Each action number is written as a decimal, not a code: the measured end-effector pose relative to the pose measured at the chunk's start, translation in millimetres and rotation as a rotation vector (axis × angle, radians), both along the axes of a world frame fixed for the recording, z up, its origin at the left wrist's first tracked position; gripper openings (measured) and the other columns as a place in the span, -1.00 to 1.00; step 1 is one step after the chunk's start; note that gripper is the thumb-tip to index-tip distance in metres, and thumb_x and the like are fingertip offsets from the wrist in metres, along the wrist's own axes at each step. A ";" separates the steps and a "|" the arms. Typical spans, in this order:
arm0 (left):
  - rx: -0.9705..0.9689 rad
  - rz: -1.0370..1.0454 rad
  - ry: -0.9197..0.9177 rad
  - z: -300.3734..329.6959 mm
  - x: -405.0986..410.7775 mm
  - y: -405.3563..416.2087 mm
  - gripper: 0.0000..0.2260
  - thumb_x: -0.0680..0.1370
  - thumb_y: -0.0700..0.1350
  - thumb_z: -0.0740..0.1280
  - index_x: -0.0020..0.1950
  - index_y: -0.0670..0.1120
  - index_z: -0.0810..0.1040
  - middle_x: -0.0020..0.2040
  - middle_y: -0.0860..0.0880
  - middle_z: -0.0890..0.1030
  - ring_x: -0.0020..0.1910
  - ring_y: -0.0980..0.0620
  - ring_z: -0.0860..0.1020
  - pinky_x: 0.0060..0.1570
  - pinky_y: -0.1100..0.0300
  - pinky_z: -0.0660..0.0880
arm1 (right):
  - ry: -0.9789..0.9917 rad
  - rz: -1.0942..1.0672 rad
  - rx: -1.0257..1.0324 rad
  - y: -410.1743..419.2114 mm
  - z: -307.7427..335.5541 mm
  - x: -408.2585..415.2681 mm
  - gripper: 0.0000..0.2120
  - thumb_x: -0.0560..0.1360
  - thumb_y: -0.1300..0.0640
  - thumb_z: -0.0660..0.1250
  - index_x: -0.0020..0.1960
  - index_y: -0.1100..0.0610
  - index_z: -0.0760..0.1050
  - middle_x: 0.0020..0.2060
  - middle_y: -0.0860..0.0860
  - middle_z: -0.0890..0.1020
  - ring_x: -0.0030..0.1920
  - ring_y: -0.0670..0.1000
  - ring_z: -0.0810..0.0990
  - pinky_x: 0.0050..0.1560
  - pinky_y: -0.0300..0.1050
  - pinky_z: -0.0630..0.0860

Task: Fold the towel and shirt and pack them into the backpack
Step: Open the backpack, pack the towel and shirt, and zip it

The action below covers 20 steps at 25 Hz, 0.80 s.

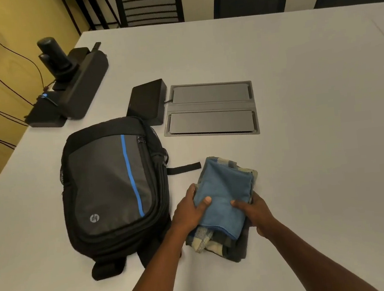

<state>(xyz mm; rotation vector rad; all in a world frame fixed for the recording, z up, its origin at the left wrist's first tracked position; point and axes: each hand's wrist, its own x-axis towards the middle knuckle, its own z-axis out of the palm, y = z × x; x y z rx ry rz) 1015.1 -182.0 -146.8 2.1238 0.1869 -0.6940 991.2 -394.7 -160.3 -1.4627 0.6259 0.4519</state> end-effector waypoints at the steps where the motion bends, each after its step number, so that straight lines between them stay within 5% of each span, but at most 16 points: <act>1: 0.028 -0.023 -0.039 3.2 -6.4 9.0 -0.28 0.53 0.32 0.25 0.59 0.05 0.13 0.46 -0.04 0.41 0.35 -0.06 0.47 0.31 0.00 0.45 | -0.021 -0.022 -0.041 2.1 0.4 -3.7 -0.22 0.23 -0.15 0.60 0.34 0.07 0.40 0.18 0.04 0.61 0.14 0.12 0.61 0.06 0.20 0.63; 3: 0.103 -0.052 -0.165 9.0 -23.6 36.0 -0.48 0.59 0.20 0.26 0.51 0.05 0.32 0.37 -0.01 0.51 0.22 0.04 0.54 0.23 0.03 0.52 | -0.057 -0.027 -0.085 6.1 -3.3 -9.4 -0.11 0.11 -0.26 0.56 0.35 0.07 0.41 0.19 0.04 0.60 0.15 0.13 0.60 0.12 0.26 0.59; 5: 0.254 -0.093 -0.352 11.7 -35.2 68.9 -0.66 0.62 0.01 0.29 0.39 0.03 0.47 0.25 0.01 0.57 0.07 0.10 0.56 0.16 0.09 0.54 | -0.090 -0.043 -0.065 10.4 -0.3 -13.2 -0.22 0.17 -0.17 0.55 0.30 0.06 0.43 0.16 0.04 0.61 0.14 0.14 0.61 0.11 0.25 0.60; 8: 0.450 -0.110 -0.479 13.3 -43.2 118.9 -0.73 0.59 -0.11 0.34 0.29 0.00 0.55 0.18 0.01 0.57 0.12 0.06 0.53 0.19 0.12 0.51 | -0.102 -0.077 -0.011 13.5 7.8 -20.5 -0.39 0.27 -0.02 0.53 0.26 0.04 0.44 0.12 0.05 0.62 0.10 0.12 0.62 -0.03 0.11 0.64; 15: 0.716 -0.213 -0.380 19.0 -48.9 180.3 -0.69 0.58 0.04 0.32 0.33 0.11 0.50 0.22 0.04 0.55 0.15 -0.01 0.54 0.23 0.08 0.43 | -0.161 -0.215 0.030 33.8 19.5 -45.4 -0.57 0.47 0.17 0.46 0.29 0.08 0.42 0.13 0.06 0.60 0.03 0.03 0.60 -0.17 -0.07 0.57; 20: 0.808 -0.333 -0.329 14.2 -48.6 191.8 -0.56 0.49 0.20 0.38 0.34 0.12 0.47 0.19 0.04 0.56 0.14 -0.01 0.54 0.20 0.08 0.44 | -0.182 -0.304 0.075 47.0 34.5 -64.2 -0.52 0.46 0.14 0.47 0.34 0.08 0.42 0.15 0.04 0.61 0.10 0.09 0.61 -0.05 0.07 0.62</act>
